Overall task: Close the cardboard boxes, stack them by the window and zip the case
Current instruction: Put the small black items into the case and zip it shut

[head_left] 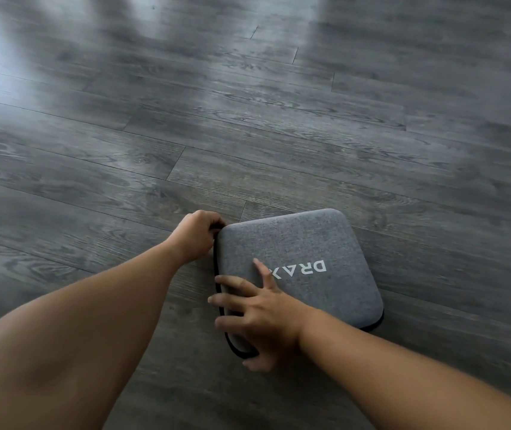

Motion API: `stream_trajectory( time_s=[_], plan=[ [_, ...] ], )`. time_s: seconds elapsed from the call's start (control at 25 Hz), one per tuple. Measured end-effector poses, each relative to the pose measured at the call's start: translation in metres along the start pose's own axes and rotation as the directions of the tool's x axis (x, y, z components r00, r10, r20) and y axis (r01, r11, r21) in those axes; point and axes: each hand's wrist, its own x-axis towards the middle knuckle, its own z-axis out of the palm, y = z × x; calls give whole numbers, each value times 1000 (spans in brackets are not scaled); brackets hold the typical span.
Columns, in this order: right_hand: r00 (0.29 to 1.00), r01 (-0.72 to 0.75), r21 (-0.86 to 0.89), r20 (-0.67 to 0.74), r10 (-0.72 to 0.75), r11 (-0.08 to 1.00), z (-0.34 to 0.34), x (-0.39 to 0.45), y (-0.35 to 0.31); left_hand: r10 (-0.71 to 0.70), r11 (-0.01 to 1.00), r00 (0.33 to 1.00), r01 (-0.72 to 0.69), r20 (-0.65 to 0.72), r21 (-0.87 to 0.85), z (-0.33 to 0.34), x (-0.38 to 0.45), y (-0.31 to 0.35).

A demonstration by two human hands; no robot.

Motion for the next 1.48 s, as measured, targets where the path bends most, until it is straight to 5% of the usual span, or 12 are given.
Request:
stream_trajectory(
  time_s=[0.16, 0.28, 0.44, 0.68, 0.96, 1.32, 1.48],
  plan=[
    [998, -31, 31, -46, 32, 999, -1, -2, 0, 50, 978, 995, -31, -88, 204, -2, -17, -9],
    [972, -188, 94, -124, 199, 978, -11, 7, 3, 51, 949, 999, -47, -3, 311, -9, -34, -20],
    [983, -139, -58, 109, 145, 989, -21, 5, 15, 42, 909, 986, -105, 162, 403, -15, -50, -24],
    [952, -204, -195, 191, 241, 959, -15, -34, 38, 12, 903, 992, -64, 125, 425, -19, -49, -22],
    [876, -450, -37, 173, 449, 892, -7, -10, 38, 15, 949, 999, -2, -40, 314, -14, -53, -16],
    [777, -629, 97, 126, 617, 772, -7, 38, 20, 68, 961, 994, -89, 87, 261, 6, -65, 5],
    [869, -481, -5, 126, 478, 877, -18, 29, 28, -11, 933, 997, -16, 72, 361, -14, -63, -7]
  ],
)
